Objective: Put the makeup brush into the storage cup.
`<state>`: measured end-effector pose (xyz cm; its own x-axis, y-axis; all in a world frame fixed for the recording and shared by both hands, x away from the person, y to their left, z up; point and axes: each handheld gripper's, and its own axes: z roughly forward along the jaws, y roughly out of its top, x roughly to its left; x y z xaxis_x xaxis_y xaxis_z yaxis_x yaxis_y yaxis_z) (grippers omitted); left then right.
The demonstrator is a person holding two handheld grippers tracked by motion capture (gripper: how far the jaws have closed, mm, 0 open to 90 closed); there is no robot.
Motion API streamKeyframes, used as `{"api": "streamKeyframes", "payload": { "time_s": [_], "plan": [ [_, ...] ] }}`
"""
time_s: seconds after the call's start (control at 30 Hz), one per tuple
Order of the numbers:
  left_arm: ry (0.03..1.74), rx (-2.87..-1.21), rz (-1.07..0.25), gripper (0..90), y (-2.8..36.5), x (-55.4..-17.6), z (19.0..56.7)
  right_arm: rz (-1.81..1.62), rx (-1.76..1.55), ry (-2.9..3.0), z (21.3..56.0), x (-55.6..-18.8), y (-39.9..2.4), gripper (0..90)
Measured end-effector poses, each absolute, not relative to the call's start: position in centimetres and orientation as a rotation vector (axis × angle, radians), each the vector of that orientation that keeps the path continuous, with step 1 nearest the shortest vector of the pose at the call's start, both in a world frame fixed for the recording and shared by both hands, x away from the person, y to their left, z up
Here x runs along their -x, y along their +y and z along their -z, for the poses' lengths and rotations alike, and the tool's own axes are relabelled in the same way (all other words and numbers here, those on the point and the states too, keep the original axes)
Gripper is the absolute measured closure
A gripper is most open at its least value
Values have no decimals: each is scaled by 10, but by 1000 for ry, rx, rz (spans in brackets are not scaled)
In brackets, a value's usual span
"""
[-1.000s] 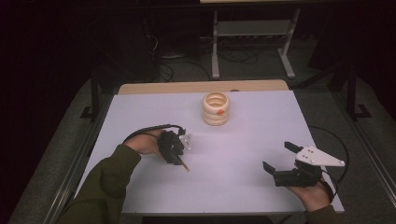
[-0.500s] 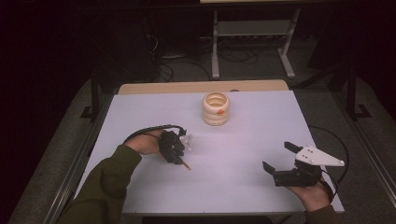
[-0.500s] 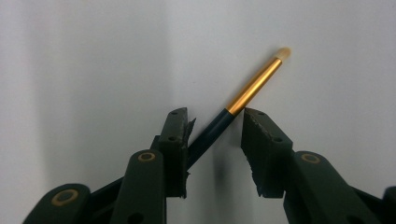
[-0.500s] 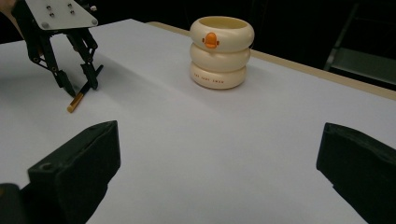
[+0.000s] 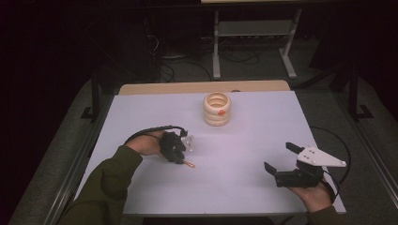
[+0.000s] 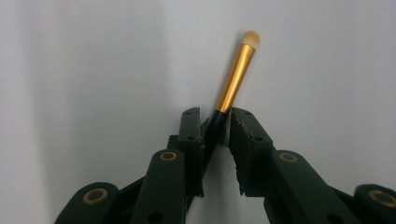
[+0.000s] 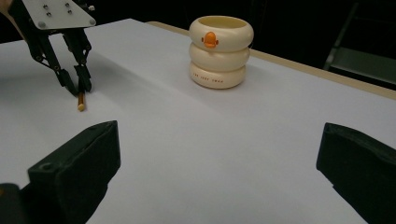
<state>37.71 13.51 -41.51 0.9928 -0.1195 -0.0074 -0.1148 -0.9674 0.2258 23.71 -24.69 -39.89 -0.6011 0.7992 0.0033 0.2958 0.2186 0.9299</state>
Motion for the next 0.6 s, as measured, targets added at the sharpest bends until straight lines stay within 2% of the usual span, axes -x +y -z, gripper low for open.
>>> {"api": "streamKeyframes", "payload": {
  "time_s": [0.6],
  "plan": [
    [-158, -2921, 37, 820, 134, -376, 415, -1371, -1013, 2015, 399, -237, -247, 0]
  ]
}}
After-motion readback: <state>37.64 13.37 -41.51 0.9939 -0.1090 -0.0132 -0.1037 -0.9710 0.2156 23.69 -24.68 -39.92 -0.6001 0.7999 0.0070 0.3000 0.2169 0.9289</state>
